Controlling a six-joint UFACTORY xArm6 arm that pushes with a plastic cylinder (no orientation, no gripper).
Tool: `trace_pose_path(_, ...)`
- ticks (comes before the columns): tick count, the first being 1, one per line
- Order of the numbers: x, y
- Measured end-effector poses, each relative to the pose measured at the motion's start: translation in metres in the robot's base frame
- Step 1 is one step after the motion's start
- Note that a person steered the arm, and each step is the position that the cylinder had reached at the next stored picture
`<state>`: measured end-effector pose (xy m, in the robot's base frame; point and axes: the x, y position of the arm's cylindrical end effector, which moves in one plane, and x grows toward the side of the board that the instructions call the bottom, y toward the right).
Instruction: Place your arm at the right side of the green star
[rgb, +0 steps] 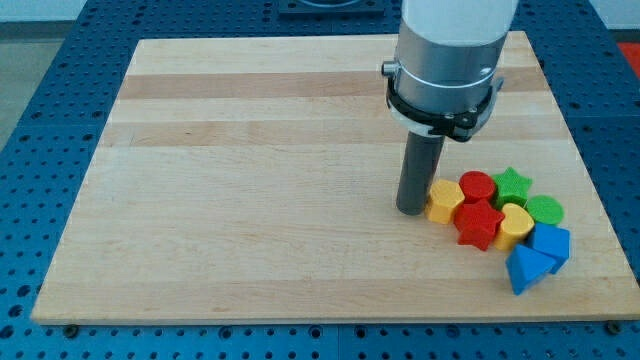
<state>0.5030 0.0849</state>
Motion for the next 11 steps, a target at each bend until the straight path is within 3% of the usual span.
trace_pose_path(3, -0.009, -0.022)
trace_pose_path(4, -0.039, -0.022)
trace_pose_path(5, -0.067, 0.012)
trace_pose_path(7, -0.075, 0.114)
trace_pose_path(8, -0.065, 0.153)
trace_pose_path(11, 0.039, 0.217)
